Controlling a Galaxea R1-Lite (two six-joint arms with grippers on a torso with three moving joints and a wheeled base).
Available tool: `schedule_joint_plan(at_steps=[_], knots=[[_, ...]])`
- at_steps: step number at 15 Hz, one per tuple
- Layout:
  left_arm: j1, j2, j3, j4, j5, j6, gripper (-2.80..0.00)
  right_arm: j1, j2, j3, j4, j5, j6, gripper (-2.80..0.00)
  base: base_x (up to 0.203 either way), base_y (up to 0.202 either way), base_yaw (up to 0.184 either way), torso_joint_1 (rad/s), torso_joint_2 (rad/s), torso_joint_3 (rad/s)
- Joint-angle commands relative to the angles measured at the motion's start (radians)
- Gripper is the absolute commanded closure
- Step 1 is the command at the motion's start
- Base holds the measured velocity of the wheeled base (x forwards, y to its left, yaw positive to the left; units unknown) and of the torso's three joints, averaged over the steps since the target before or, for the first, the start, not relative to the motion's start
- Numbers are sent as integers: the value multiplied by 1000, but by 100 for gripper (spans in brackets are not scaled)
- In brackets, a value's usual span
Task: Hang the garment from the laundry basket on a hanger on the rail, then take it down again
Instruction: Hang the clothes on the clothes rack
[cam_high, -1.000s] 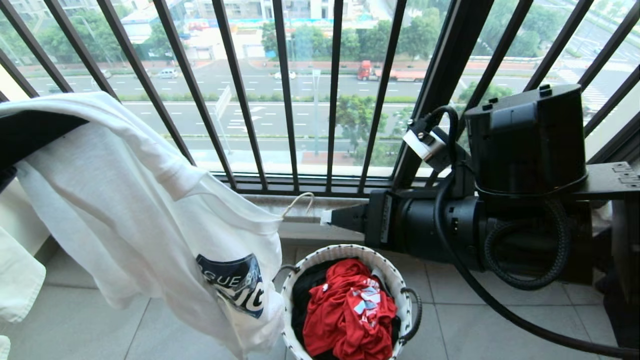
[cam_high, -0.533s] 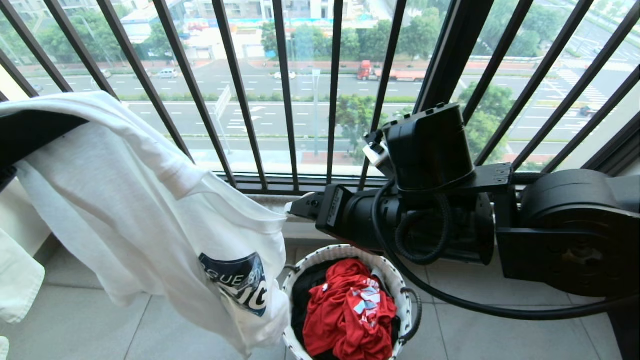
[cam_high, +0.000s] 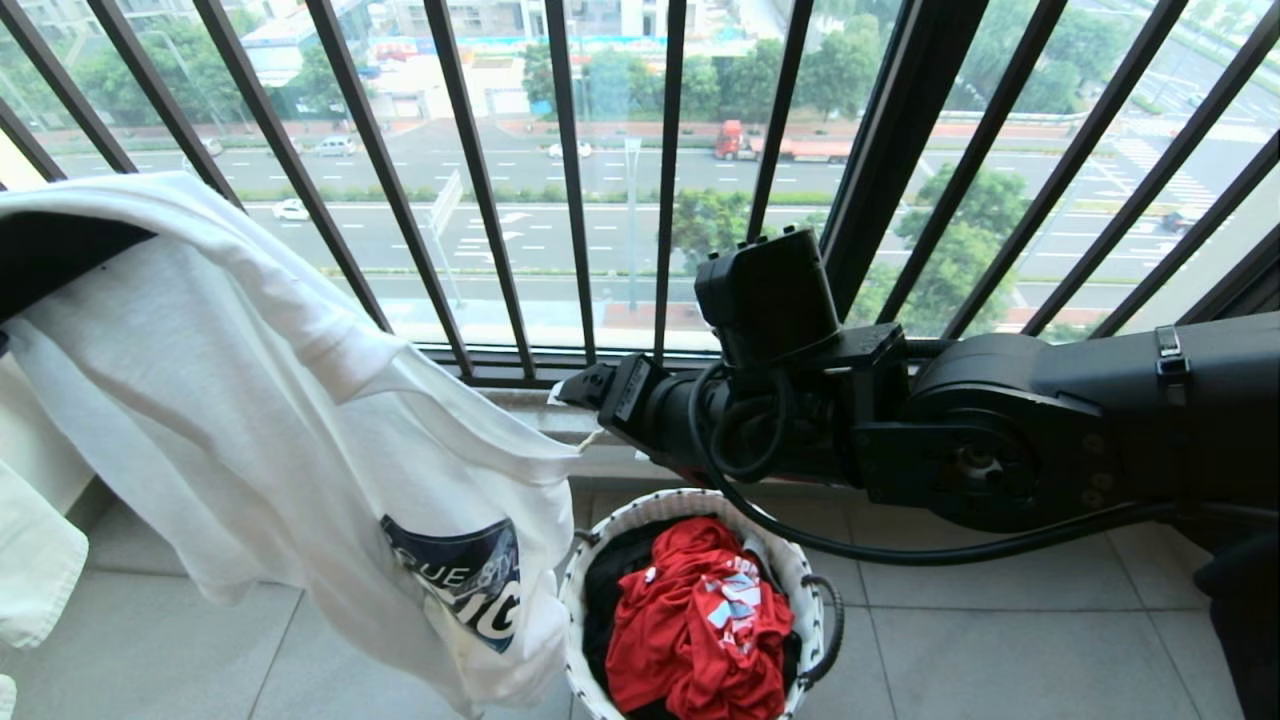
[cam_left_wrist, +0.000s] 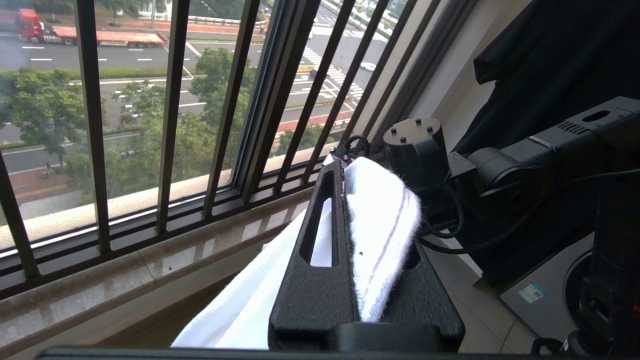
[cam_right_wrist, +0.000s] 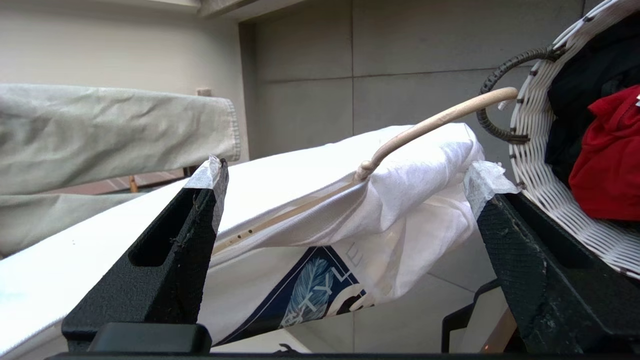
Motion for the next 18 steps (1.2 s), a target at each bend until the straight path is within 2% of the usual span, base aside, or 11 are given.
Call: schedule_joint_plan(at_steps=[1, 13, 14, 18], knots=[[0, -12, -2, -4, -4, -3, 0, 0, 38, -46, -1, 0, 7, -280, 0, 0, 0, 0, 0, 0], [0, -21, 0, -24, -2, -3, 0, -13, 206, -275, 5, -24, 2, -280, 0, 0, 0, 0, 0, 0], [0, -21, 0, -24, -2, -3, 0, -13, 212, -283, 4, -38, -5, 0, 0, 0, 0, 0, 0, 0], [0, -23, 0, -24, -1, -3, 0, -12, 211, -283, -2, -61, -86, 0, 0, 0, 0, 0, 0, 0]])
